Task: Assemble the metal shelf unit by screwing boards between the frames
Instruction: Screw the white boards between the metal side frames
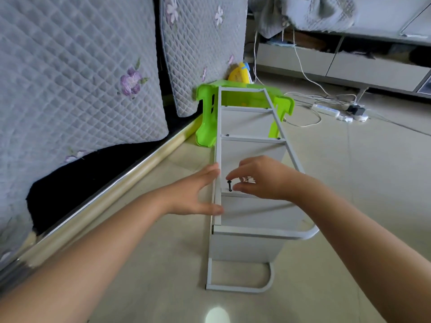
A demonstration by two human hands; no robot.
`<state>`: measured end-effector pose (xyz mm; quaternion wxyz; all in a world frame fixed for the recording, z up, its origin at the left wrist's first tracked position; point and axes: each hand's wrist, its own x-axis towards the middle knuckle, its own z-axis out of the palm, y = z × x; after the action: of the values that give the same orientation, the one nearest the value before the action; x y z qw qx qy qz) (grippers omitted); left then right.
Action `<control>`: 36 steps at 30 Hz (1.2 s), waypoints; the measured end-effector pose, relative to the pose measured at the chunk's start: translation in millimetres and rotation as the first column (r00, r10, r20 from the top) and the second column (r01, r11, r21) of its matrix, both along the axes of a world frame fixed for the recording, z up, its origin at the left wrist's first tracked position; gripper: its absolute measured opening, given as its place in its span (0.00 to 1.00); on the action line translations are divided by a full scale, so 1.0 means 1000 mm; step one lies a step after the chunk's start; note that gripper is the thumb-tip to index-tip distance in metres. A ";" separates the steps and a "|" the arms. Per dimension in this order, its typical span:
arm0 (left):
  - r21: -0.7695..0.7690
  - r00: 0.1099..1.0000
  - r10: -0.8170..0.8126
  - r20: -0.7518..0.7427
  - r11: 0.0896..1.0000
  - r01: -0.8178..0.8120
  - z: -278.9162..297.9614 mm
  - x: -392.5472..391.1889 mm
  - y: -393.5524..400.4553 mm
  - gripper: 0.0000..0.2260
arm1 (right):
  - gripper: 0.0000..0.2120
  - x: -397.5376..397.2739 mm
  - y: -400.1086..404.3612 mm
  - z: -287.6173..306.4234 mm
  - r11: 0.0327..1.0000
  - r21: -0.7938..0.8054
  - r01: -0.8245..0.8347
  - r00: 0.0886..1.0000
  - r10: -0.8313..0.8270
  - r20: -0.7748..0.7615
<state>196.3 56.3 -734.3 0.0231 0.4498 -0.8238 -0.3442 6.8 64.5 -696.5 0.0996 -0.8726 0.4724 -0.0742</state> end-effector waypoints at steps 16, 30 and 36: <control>0.017 0.989 0.067 -0.131 0.998 -0.065 -0.008 0.001 0.001 0.42 | 0.08 0.015 -0.002 0.002 0.999 0.010 -0.045 0.998 0.045 0.039; 0.043 0.983 0.084 -0.165 0.996 -0.078 -0.009 0.000 -0.002 0.42 | 0.06 0.021 0.000 0.003 0.985 -0.083 -0.148 0.985 0.139 -0.104; 0.058 0.980 0.088 -0.178 0.995 -0.079 -0.011 0.002 -0.001 0.42 | 0.09 0.008 -0.005 0.013 0.997 0.071 0.038 0.997 -0.043 0.067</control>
<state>198.2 55.2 -745.7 0.1005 0.4517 -0.7896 -0.4030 15.0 59.5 -683.3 0.1445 -0.8557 0.4887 -0.0898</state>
